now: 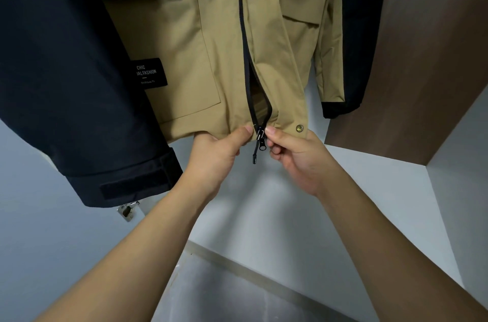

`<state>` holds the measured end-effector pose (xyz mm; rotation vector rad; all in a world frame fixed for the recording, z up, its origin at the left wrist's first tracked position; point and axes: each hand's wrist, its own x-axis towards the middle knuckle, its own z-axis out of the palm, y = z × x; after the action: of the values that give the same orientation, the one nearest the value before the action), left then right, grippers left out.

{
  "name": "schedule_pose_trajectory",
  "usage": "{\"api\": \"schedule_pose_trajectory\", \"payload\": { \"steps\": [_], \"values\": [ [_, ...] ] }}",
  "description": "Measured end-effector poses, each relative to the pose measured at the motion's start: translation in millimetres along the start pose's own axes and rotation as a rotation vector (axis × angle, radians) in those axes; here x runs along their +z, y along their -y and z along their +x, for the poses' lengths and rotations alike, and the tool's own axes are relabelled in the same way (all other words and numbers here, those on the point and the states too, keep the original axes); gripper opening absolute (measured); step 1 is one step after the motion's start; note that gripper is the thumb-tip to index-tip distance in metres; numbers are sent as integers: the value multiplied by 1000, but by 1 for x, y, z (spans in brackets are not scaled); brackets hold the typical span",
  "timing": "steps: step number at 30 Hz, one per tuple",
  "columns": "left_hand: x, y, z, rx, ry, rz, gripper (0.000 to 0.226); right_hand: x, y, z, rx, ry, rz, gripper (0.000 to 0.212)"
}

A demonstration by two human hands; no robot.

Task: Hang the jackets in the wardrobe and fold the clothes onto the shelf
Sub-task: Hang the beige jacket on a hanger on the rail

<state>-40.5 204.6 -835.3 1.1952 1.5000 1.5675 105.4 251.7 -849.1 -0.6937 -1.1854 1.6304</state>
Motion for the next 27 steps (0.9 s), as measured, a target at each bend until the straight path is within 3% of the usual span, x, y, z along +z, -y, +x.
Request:
{"api": "schedule_pose_trajectory", "payload": {
  "steps": [9,18,24,27],
  "values": [
    [-1,4,-1,-64,-8,192,77,-1,-2,1,8,-13,-122,15],
    [-2,6,1,-97,10,289,76,9,-15,5,-14,-109,43,20],
    [-10,9,-4,-229,4,227,41,5,-25,7,73,-76,-20,20],
    [-21,4,-20,-313,192,374,33,0,-24,7,79,-70,-136,17]
  ]
}}
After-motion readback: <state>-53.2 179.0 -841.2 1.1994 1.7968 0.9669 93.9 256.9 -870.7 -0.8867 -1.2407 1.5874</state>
